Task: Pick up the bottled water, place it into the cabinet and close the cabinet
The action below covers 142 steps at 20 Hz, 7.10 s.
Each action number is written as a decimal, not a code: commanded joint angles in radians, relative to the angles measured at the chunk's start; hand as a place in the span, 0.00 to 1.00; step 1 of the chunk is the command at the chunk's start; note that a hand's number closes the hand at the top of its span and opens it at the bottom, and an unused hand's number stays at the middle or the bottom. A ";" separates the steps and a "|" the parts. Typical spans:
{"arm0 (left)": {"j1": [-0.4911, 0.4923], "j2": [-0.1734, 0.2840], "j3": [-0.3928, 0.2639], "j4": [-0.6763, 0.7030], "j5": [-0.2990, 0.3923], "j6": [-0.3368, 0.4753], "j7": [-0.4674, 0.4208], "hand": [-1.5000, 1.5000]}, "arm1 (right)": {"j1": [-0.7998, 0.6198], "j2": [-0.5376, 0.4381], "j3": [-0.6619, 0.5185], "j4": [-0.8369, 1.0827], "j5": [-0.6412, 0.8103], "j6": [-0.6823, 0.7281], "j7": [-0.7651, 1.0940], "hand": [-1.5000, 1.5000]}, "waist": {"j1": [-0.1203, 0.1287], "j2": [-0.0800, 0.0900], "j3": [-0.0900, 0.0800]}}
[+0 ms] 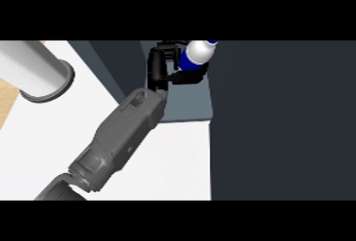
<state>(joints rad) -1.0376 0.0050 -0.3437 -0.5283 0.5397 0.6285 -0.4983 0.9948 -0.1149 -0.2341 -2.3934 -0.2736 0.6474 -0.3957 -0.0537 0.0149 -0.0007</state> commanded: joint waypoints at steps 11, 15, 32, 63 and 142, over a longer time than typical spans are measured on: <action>-0.176 -0.005 0.007 0.279 -0.043 -0.011 0.015 0.00 | -0.031 -0.010 -0.009 -0.045 -0.100 0.002 0.050 0.00 | -0.007 0.001 0.000; -0.172 -0.002 0.065 0.280 -0.020 -0.114 -0.054 0.00 | -0.055 0.000 0.019 -0.098 -0.090 -0.043 0.101 0.00 | 0.007 0.005 -0.001; -0.009 -0.005 -0.003 -0.059 0.066 -0.259 -0.026 0.00 | -0.014 -0.005 0.028 -0.188 -0.131 -0.060 0.182 0.00 | 0.055 -0.022 -0.001; 0.931 0.284 -0.294 -1.196 0.011 -0.182 0.108 0.00 | -0.061 -0.129 0.355 -0.232 0.066 0.045 0.318 1.00 | 0.067 -0.021 -0.002; 1.360 0.647 0.068 -1.433 0.239 -0.598 -0.027 0.00 | -0.860 0.108 0.845 0.180 -0.054 -0.340 0.871 1.00 | 0.181 0.028 -0.010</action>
<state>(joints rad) 0.3081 0.6446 -0.2869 -1.9702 0.7781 0.0324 -0.5239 0.1842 -0.1424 0.6952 -2.3166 -0.3542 0.4994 0.4865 0.1454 0.0423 -0.0150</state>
